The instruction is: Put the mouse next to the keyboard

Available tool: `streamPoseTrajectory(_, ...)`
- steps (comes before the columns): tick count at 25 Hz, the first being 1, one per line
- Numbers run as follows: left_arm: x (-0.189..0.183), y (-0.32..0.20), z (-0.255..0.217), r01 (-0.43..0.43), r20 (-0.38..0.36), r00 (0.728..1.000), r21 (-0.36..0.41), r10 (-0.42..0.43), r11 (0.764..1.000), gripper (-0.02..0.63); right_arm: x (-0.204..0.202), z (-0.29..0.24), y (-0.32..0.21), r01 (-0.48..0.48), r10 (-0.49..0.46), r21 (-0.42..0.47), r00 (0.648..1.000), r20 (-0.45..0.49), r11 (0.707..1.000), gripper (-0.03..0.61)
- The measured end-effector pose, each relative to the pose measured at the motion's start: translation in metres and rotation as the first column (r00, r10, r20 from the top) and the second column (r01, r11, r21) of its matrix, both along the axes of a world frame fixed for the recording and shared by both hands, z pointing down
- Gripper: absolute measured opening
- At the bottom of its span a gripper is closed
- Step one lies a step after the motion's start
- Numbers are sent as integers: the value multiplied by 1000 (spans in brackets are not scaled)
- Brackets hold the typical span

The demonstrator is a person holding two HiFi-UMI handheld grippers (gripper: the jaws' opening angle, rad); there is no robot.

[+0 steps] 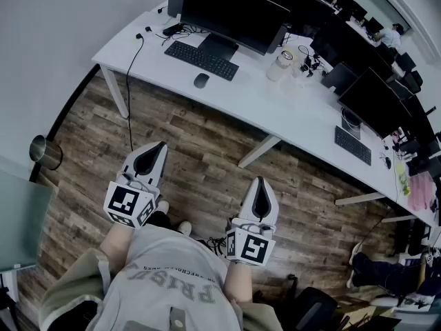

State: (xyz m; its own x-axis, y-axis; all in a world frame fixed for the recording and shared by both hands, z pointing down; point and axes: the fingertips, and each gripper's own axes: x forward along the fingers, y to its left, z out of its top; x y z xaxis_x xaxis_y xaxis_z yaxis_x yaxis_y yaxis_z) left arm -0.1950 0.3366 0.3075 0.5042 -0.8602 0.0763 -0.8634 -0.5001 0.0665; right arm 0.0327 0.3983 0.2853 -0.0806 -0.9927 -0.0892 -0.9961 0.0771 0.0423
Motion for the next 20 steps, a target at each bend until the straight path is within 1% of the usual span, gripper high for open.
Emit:
streamPoseTrajectory(15,15,6,0,17,14,1000,5,-17,1000,11,13,0,-1,21,-21,7,1000,-4,1000,0)
streamPoseTrajectory(18,17,9,-2,18,18,1000,5,-18,1000,11,21,-1,-2,6,-7,16,1000,23,1000,0)
streamPoseTrajectory(20,15,10,-4,25,19,1000,1,-25,1000,11,26,-4,0,5,-9,42,997,78,999,0)
